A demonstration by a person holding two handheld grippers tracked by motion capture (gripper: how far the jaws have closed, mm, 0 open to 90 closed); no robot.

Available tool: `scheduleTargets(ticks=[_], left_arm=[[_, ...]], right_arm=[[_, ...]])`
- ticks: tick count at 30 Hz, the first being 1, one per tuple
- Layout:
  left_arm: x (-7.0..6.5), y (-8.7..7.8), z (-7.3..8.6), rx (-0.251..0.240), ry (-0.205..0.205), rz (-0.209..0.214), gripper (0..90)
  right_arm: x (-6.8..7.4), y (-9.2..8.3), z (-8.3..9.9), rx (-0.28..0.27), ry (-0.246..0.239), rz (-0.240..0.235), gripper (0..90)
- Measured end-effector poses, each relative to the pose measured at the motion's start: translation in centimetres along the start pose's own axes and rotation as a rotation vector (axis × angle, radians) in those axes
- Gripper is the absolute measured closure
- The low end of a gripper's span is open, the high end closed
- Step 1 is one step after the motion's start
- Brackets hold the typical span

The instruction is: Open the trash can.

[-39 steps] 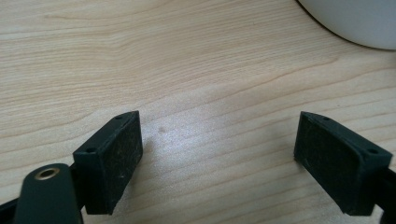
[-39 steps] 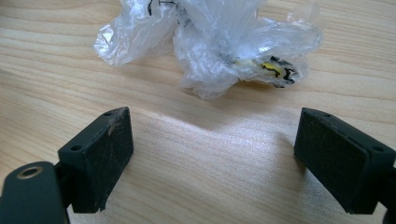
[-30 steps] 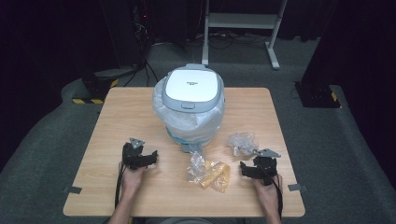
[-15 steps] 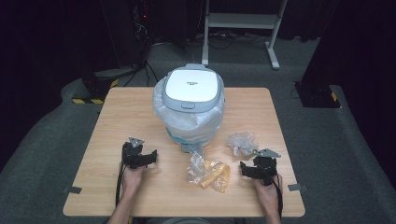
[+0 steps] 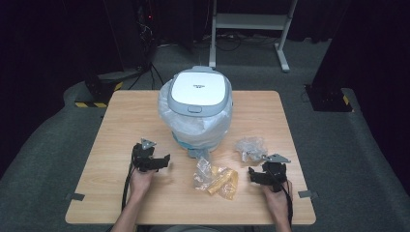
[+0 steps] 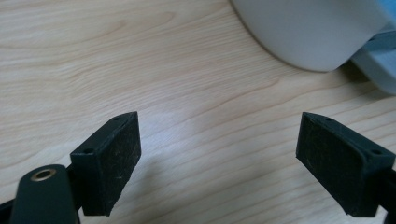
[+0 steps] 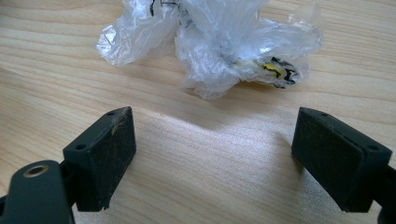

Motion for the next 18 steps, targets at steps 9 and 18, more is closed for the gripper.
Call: scheduleTargets(ticks=[9,18], left_arm=[[-1.2,0.1,-1.4,-0.012,0.023,0.039,13.4],[-2.1,0.7,-2.3,-0.03,0.03,0.057,10.2]], right_arm=[[0.0,0.0,0.0,0.0,-0.001,0.0,13.4],[0.0,0.0,0.0,0.0,0.0,0.0,13.4]])
Point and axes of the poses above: each handheld gripper's, and its own axes: y roughly forward along the jaws, z roughly out of its underside, x roughly to its left, the point moved 5 cm from there along y, roughly forward along the jaws, and after that the axes turned 11 degrees about y, right-handed, at the moved point
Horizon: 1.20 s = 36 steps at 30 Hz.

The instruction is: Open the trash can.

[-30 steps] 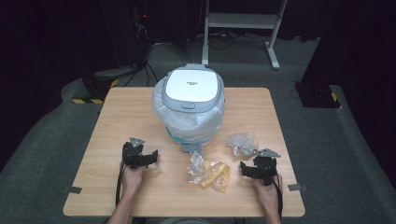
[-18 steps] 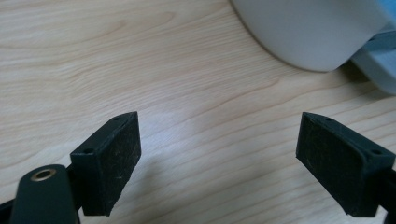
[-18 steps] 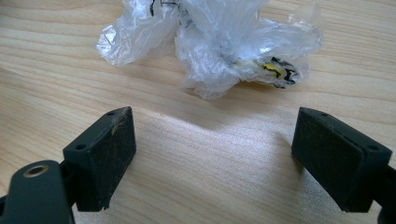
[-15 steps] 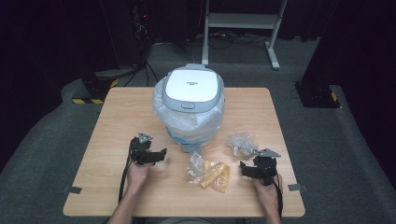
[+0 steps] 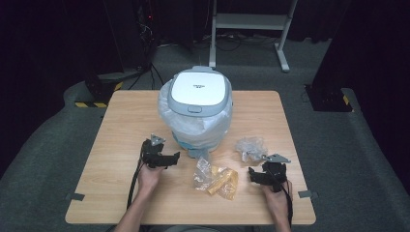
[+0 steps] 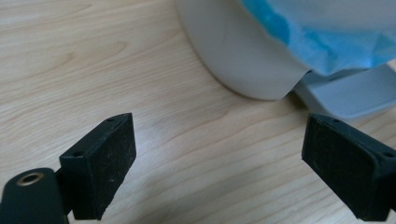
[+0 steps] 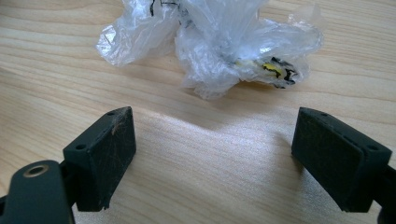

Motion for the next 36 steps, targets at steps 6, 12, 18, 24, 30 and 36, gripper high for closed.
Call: scheduleTargets(ticks=[6,12,18,24,30,36], left_arm=[[-0.6,0.4,-0.5,0.001,-0.003,0.029,10.3],[-1.0,0.6,-0.9,-0.006,-0.003,0.037,10.9],[-1.4,1.0,-1.6,-0.011,-0.005,0.047,11.0],[-1.8,1.3,-1.8,-0.014,-0.004,0.06,11.2],[-2.0,1.4,-1.9,-0.029,-0.014,0.091,10.4],[-2.4,1.8,-2.0,-0.031,-0.012,0.106,10.0]], right_arm=[[0.0,0.0,0.0,0.0,-0.001,0.0,13.4],[0.0,0.0,0.0,0.0,-0.001,0.0,13.4],[0.0,0.0,0.0,0.0,-0.001,0.001,13.4],[0.0,0.0,0.0,0.001,-0.001,0.0,13.4],[0.0,0.0,0.0,0.0,-0.001,-0.001,13.8],[0.0,0.0,0.0,-0.001,-0.001,-0.001,13.8]])
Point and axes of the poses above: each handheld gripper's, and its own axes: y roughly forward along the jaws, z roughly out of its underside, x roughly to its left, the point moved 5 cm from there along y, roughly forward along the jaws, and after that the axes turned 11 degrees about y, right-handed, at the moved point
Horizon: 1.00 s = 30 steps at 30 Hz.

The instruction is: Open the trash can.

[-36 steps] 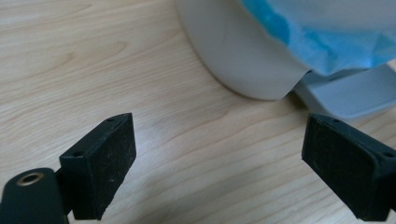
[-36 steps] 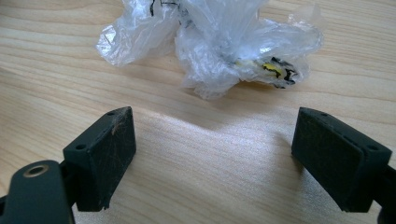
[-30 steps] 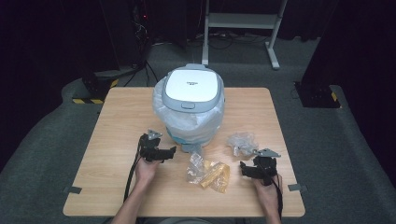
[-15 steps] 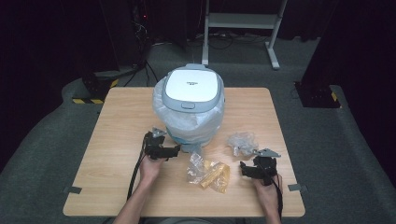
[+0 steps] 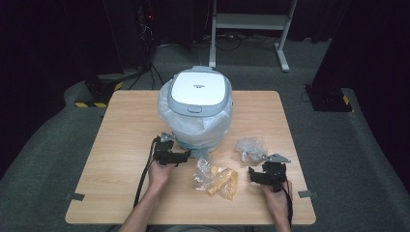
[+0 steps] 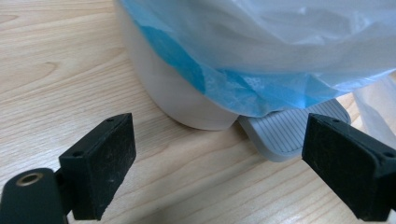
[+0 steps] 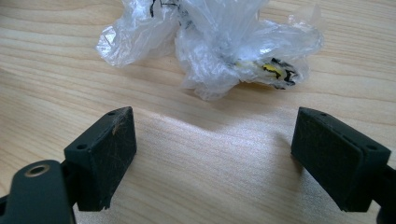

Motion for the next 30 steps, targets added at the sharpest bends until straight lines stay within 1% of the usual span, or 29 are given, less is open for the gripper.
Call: scheduleTargets(ticks=[2,6,8,9,10,13,14,15,16,17,18,19,20,21,22,23,24,25,26,27,28,29,30], left_arm=[[-0.1,0.1,0.0,0.0,0.003,0.001,9.9],[-0.3,0.5,-0.1,-0.005,-0.007,0.014,9.8],[-0.4,0.5,-0.2,-0.002,-0.002,0.016,9.8],[-0.5,0.6,-0.3,0.006,0.01,0.016,9.8],[-0.5,0.6,-0.3,0.006,0.01,0.016,9.8],[-0.6,0.7,-0.4,0.019,0.028,0.017,9.8],[-0.7,0.9,-0.6,0.008,0.019,0.009,9.8],[-0.8,0.9,-0.6,0.007,0.015,0.011,9.7],[-0.8,0.9,-0.6,0.022,0.027,0.019,9.7],[-1.0,1.1,-0.8,0.003,0.012,0.007,9.6],[-1.1,1.2,-0.8,0.014,0.02,0.006,9.6],[-1.1,1.3,-0.8,0.017,0.019,0.004,9.6],[-1.1,1.3,-0.6,0.039,0.045,0.011,9.7],[-1.1,1.4,-0.6,0.04,0.047,0.009,10.8],[-1.4,1.7,-0.8,0.007,0.011,-0.005,10.8],[-1.3,1.7,-0.7,0.021,0.031,-0.019,11.7],[-1.3,1.7,-0.7,0.021,0.031,-0.019,12.2],[-1.1,1.7,-0.6,0.042,0.044,-0.004,12.2],[-0.9,1.6,-0.5,0.053,0.056,-0.008,12.3],[-1.0,1.7,-0.6,0.041,0.042,-0.018,12.5],[-1.0,1.7,-0.6,0.037,0.038,-0.023,12.6],[-1.2,1.9,-0.7,0.018,0.019,-0.03,12.8],[-1.2,1.9,-0.8,0.015,0.015,-0.032,12.7]], right_arm=[[0.0,0.0,0.0,0.001,0.0,-0.002,14.0],[0.0,0.0,0.0,0.001,-0.001,-0.002,14.0],[0.0,0.0,0.0,0.001,0.0,-0.002,14.1],[0.0,0.0,0.0,0.001,-0.001,-0.002,14.0],[0.0,0.0,0.0,0.001,-0.001,-0.002,14.0],[0.0,0.0,0.0,0.001,0.0,-0.002,14.1],[0.0,0.0,0.0,0.0,-0.001,-0.002,14.1],[0.0,0.0,0.0,0.0,-0.001,-0.002,14.0],[0.0,0.0,0.0,0.0,-0.001,-0.002,14.1],[0.0,0.0,0.0,0.0,-0.001,-0.002,14.1],[0.0,0.0,0.0,0.001,-0.001,-0.002,14.1],[0.0,0.0,0.0,0.001,-0.001,-0.002,14.1],[0.0,0.0,0.0,0.001,-0.001,-0.003,14.1],[0.0,0.0,0.0,0.001,-0.001,-0.002,14.1],[0.0,0.0,0.0,0.002,0.0,-0.002,14.1],[0.0,0.0,-0.1,-0.001,0.0,0.0,14.4],[0.0,0.0,-0.1,-0.001,0.0,0.0,14.4],[0.0,0.1,-0.1,-0.001,0.001,0.001,14.4],[0.0,0.1,-0.1,0.0,0.002,0.001,14.4],[0.0,0.1,-0.1,0.0,0.002,0.001,14.4],[0.0,0.1,-0.1,-0.001,0.002,0.001,14.4],[0.0,0.1,-0.1,0.0,0.002,0.001,14.4],[0.0,0.1,-0.1,0.0,0.003,0.001,14.4]])
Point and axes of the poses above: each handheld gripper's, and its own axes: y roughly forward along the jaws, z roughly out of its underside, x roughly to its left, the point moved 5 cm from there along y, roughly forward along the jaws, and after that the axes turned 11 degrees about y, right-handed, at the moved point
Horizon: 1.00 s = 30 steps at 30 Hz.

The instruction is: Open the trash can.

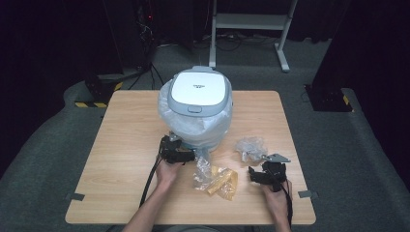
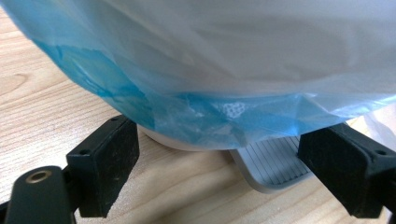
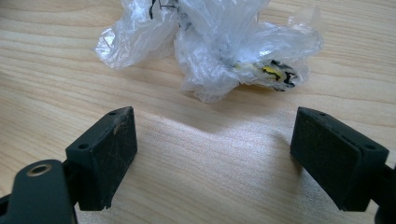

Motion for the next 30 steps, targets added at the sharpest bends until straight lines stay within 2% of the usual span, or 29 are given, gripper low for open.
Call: scheduleTargets(ticks=[3,4,5,11,12,13,14,15,16,18,19,21,25,30], left_arm=[[0.1,0.0,0.1,0.009,0.007,-0.001,12.6],[0.2,0.0,0.2,0.026,0.025,0.009,12.5],[0.1,0.1,0.0,0.005,0.005,-0.005,12.5],[-0.1,0.1,0.0,-0.007,0.008,-0.018,12.4],[-0.1,0.1,0.1,-0.008,0.013,-0.017,12.4],[0.0,0.0,0.3,0.015,0.045,-0.004,12.3],[-0.1,0.2,0.2,-0.024,0.013,-0.021,12.3],[-0.1,0.2,0.2,-0.037,0.013,-0.023,12.3],[0.0,0.1,0.4,-0.026,0.03,-0.018,12.3],[-0.1,0.2,0.5,-0.042,0.019,-0.014,12.3],[0.0,0.2,0.5,-0.045,0.027,-0.024,12.4],[-0.2,0.3,0.6,-0.061,0.004,-0.012,12.4],[-0.2,0.4,0.7,-0.084,-0.001,-0.015,12.4],[-0.1,0.4,1.0,-0.093,0.02,-0.021,12.8]], right_arm=[[0.0,0.0,0.0,0.0,0.001,0.0,14.4],[0.0,0.0,0.0,0.0,0.0,0.0,14.4],[0.0,0.0,0.0,0.0,0.0,0.0,14.4],[0.0,0.0,0.0,-0.001,-0.002,0.001,14.4],[0.0,0.0,0.0,-0.001,-0.002,0.001,14.4],[0.0,0.0,0.0,-0.001,-0.002,0.0,14.4],[0.0,0.0,0.0,0.0,-0.001,0.0,14.4],[0.0,0.0,0.0,-0.001,-0.002,0.0,14.4],[0.0,0.0,0.0,-0.001,-0.002,0.0,14.4],[0.0,0.0,0.0,-0.002,-0.002,0.0,14.4],[0.0,0.0,0.0,-0.002,-0.002,0.0,14.4],[0.0,0.0,0.0,-0.002,-0.002,0.0,14.4],[0.0,0.0,0.0,-0.002,-0.002,0.0,14.4],[0.0,0.0,0.0,-0.002,-0.002,0.0,14.4]])
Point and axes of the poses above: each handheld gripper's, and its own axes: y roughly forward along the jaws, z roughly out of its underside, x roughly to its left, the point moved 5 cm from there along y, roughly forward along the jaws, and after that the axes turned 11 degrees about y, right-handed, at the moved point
